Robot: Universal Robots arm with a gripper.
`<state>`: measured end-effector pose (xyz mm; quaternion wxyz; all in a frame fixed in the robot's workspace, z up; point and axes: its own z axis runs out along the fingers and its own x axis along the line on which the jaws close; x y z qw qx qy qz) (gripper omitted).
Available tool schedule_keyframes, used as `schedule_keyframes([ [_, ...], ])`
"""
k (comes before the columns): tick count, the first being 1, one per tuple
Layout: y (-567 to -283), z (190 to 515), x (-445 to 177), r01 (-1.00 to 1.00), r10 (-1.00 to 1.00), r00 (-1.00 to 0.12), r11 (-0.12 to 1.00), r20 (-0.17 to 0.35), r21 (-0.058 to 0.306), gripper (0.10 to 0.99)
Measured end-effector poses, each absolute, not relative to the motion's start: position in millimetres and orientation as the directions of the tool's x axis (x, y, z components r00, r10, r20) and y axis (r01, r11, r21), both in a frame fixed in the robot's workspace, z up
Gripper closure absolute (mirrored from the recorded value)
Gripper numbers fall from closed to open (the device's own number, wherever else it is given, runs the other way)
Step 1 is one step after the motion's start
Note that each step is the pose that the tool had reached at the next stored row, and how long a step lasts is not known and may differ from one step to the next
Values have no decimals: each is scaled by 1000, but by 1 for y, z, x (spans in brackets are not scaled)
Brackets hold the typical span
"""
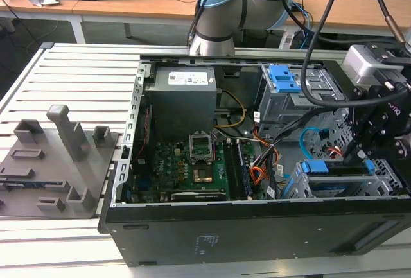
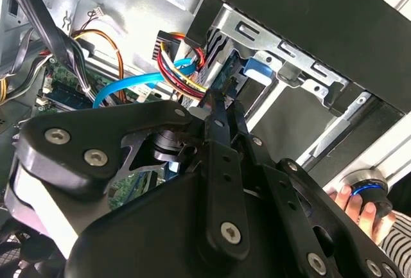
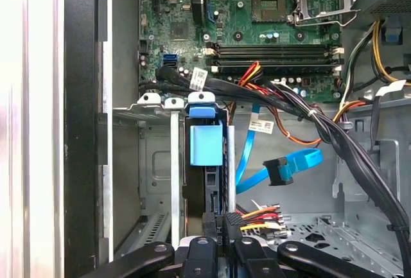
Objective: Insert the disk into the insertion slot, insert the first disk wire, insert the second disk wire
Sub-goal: 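Insert the first disk wire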
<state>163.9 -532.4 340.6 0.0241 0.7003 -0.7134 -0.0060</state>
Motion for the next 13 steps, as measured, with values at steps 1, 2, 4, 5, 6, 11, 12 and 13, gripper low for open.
schedule_keyframes([
  [1,-533,340,164,-999,-1000,-18,19,26,42,918],
  [2,-533,339,164,-999,-999,-18,19,26,42,918],
  [4,-534,337,164,-999,-999,-18,19,27,42,918],
  [5,-534,337,164,-999,-999,-18,19,27,42,918],
  [6,-534,336,164,-999,-999,-18,19,26,42,918],
  [11,-535,335,165,-999,-1000,-18,19,26,43,918],
  [12,-535,334,165,-999,-1000,-18,19,25,43,906],
  [13,-535,335,165,-999,-1000,-18,19,25,43,906],
])
